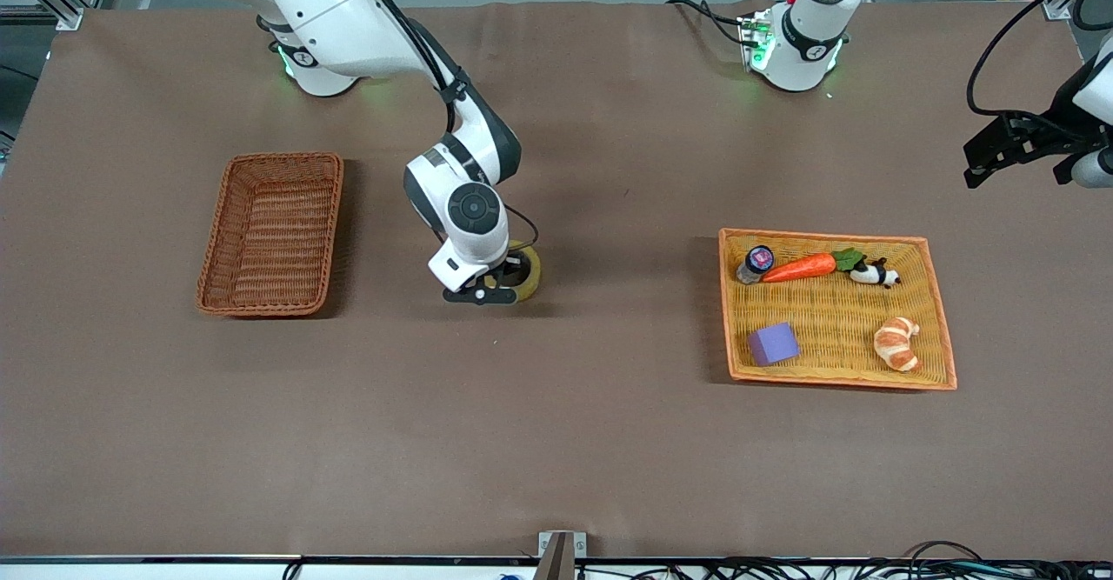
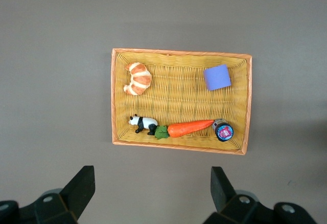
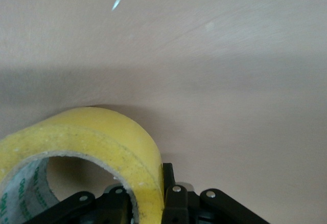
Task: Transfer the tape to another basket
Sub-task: 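Carry the tape roll with the right gripper over the empty basket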
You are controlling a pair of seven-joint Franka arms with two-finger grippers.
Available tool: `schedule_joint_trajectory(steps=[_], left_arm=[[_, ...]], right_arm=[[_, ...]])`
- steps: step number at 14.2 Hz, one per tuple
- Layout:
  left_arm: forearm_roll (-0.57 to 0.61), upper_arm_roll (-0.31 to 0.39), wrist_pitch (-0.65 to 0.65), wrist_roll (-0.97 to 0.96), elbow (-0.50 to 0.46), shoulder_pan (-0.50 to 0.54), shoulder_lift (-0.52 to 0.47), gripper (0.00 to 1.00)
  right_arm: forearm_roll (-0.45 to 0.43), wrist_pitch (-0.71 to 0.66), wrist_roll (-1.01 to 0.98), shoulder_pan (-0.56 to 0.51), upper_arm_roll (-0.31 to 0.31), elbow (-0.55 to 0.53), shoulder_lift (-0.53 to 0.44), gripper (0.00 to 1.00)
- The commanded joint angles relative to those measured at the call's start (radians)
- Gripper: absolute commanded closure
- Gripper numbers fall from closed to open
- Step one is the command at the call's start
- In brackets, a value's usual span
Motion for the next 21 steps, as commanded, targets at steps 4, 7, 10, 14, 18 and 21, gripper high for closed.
schedule_joint_trajectory(steps=[4, 7, 10, 14, 18, 21], left_arm=[[-0.038, -0.007, -0.005, 0.004, -0.004, -0.005, -0.006, 0.00], [-0.040, -0.021, -0.032, 0.004, -0.002, -0.005, -0.013, 0.00], [-0.040, -0.035, -0.052, 0.003, -0.004, -0.005, -0.017, 0.00], [-0.035, -0.038, -0.051, 0.021, -0.002, -0.002, -0.014, 0.00], [-0.040, -0.038, -0.035, 0.030, 0.003, 0.006, -0.008, 0.00], [-0.040, -0.038, -0.035, 0.030, 0.001, 0.005, -0.005, 0.00]], right_arm=[[-0.010, -0.343, -0.152, -0.202, 0.013, -0.002, -0.278, 1.00], [-0.010, -0.416, -0.406, -0.363, 0.010, -0.126, -0.432, 1.00], [-0.017, -0.397, -0.647, -0.495, -0.010, -0.270, -0.535, 1.00], [-0.044, -0.188, -0.917, -0.503, -0.209, -0.503, -0.605, 1.00], [-0.044, 0.056, -1.027, -0.503, -0.298, -0.722, -0.619, 1.00], [-0.041, 0.218, -1.024, -0.500, -0.298, -0.829, -0.616, 0.99]])
